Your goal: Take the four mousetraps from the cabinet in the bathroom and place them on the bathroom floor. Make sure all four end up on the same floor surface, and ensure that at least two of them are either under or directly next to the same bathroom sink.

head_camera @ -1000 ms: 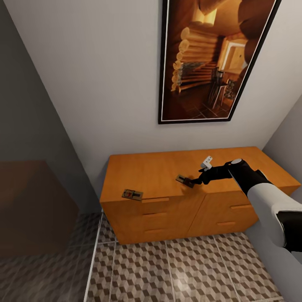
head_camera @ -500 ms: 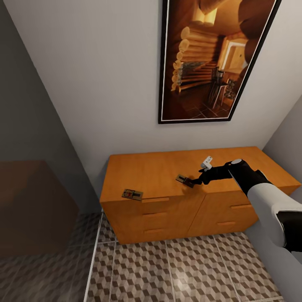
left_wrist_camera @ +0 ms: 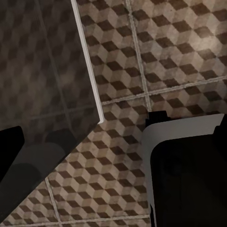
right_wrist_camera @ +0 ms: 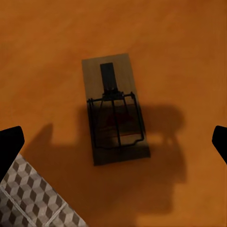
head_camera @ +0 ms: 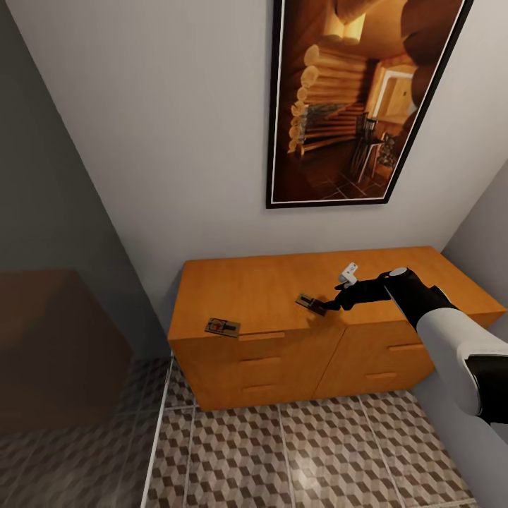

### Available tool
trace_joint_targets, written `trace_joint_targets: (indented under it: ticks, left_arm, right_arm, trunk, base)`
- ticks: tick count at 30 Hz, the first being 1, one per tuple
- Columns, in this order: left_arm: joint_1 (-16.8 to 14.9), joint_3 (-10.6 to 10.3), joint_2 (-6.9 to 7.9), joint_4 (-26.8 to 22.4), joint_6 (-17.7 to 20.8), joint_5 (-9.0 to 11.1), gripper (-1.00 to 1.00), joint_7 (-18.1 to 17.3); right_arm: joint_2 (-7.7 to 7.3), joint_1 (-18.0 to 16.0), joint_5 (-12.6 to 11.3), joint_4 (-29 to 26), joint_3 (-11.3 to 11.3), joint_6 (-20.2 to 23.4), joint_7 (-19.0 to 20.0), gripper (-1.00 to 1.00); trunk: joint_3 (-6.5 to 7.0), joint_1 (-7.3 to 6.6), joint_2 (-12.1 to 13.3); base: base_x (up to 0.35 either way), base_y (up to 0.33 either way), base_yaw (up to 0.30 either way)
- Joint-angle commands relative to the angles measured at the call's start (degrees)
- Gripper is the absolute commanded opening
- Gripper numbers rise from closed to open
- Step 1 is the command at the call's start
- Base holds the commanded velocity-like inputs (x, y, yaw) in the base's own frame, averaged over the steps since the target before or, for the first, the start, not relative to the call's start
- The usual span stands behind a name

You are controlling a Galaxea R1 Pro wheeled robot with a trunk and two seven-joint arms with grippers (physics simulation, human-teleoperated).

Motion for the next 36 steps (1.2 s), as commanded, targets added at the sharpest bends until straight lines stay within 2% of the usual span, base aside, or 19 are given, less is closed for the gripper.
trace_joint_targets:
  ticks: [1,24,36]
  left_arm:
    - [-0.07,-0.48,-0.03,0.17,-0.3,0.37,1.0,0.02]
    - [-0.06,-0.48,-0.03,0.18,-0.3,0.38,1.0,0.02]
    - [-0.07,-0.48,-0.02,0.16,-0.3,0.39,1.0,0.02]
  right_arm:
    - [-0.04,-0.03,-0.13,-0.12,0.29,0.51,0.16,1.0]
    - [-0.03,-0.03,-0.17,-0.12,0.3,0.2,0.06,1.0]
    - [-0.03,-0.03,-0.18,-0.05,0.45,-3.07,0.46,1.0]
  trunk:
    - [-0.1,0.03,-0.11]
    - [-0.1,0.03,-0.11]
    - [-0.1,0.03,-0.11]
  base:
    - [0.0,0.0,0.0]
    - [0.0,0.0,0.0]
    - [0.057,-0.043,0.0]
